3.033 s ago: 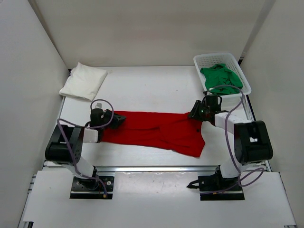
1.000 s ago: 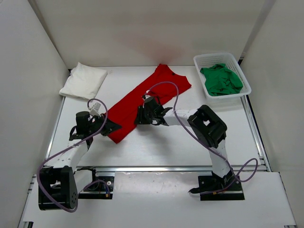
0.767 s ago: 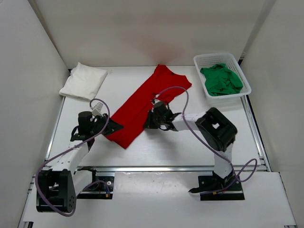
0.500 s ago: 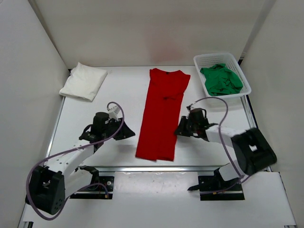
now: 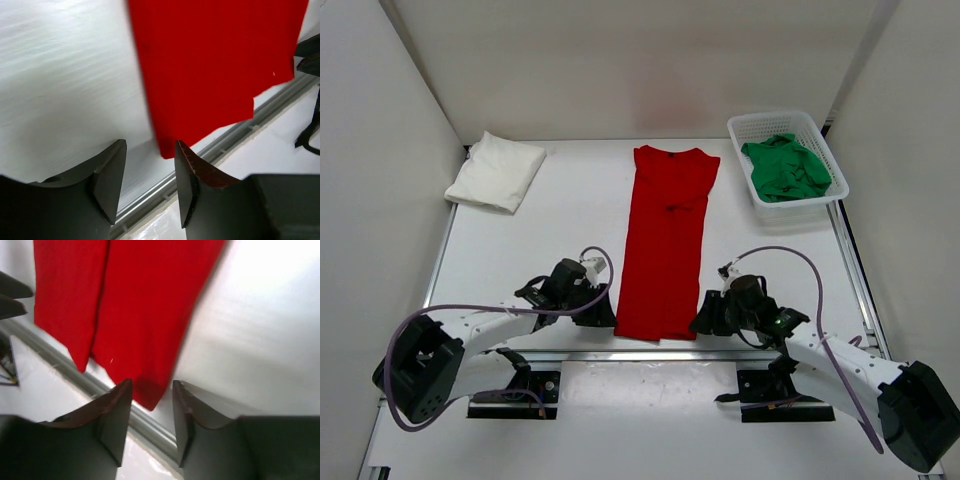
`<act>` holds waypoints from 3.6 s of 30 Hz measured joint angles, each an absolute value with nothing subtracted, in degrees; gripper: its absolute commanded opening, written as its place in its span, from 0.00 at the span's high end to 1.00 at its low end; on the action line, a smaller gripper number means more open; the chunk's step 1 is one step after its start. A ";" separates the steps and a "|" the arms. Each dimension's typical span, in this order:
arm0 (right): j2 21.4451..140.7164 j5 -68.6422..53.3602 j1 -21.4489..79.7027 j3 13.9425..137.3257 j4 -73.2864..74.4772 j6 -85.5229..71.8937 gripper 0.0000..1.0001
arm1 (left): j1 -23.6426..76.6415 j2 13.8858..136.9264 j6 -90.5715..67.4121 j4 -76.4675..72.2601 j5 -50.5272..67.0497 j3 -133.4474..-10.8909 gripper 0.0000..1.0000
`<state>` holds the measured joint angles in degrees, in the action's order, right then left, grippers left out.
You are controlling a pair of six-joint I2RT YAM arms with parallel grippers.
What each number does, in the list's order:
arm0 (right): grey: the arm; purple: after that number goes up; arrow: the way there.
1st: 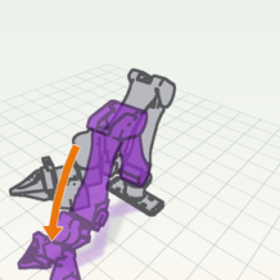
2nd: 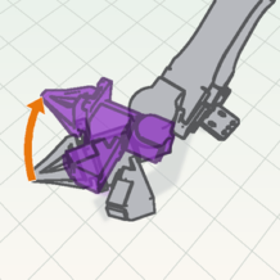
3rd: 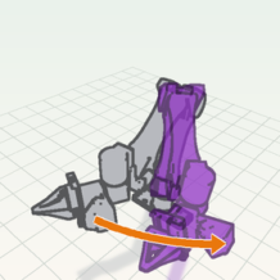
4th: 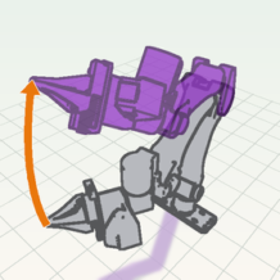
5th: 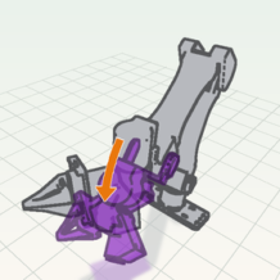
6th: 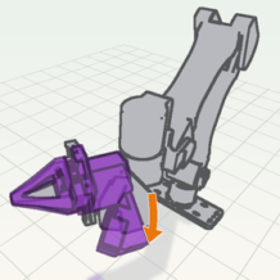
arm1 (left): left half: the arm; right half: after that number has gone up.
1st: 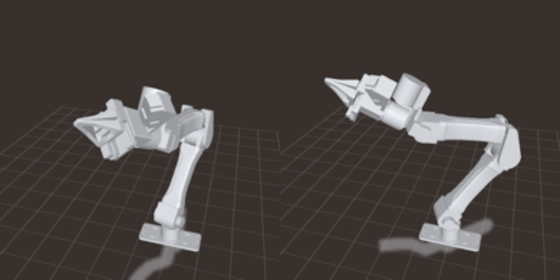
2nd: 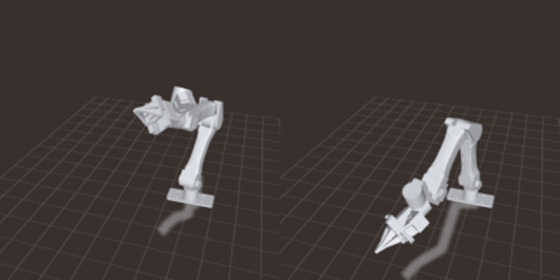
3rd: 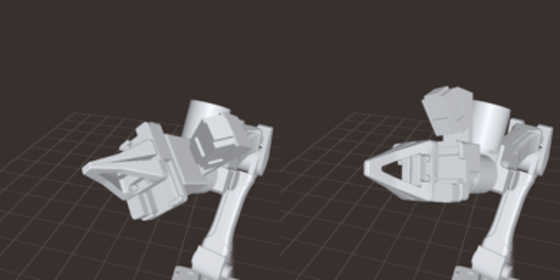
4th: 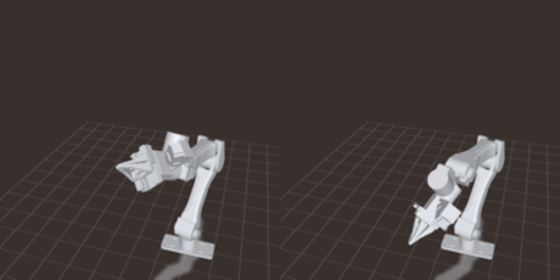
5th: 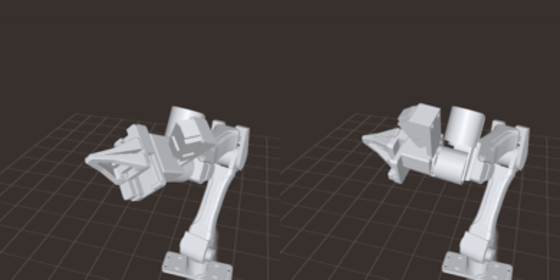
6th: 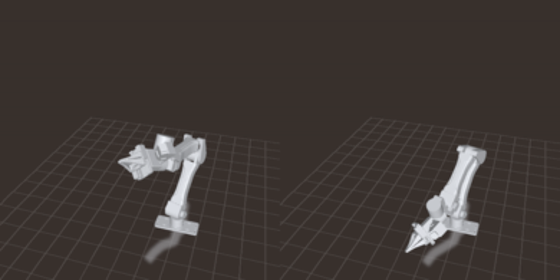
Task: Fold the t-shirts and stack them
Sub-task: Grab the bottom of the folded rectangular tshirt with both arms, then fold the folded rectangular tshirt in 1/3 of the way, then grab one side of the 2/3 rectangular tshirt with both arms
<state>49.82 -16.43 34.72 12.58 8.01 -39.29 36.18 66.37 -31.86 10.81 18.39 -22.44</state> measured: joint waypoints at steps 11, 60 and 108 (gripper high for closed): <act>48.56 -16.47 38.22 9.74 6.90 -46.06 1.00 | 42.09 71.83 -33.89 5.37 21.23 -22.31 0.93; 104.57 -23.79 6.24 64.53 6.35 -25.17 0.65 | 24.23 112.05 -45.21 -2.87 14.11 -71.68 0.60; 74.17 -23.20 16.45 23.70 -3.38 -26.13 0.81 | 33.63 91.02 -42.98 -13.02 16.53 -33.39 0.63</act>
<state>74.17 -23.20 16.45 23.70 -3.38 -26.13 33.63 91.02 -42.98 -13.02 16.53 -33.39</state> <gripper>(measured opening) 0.305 0.419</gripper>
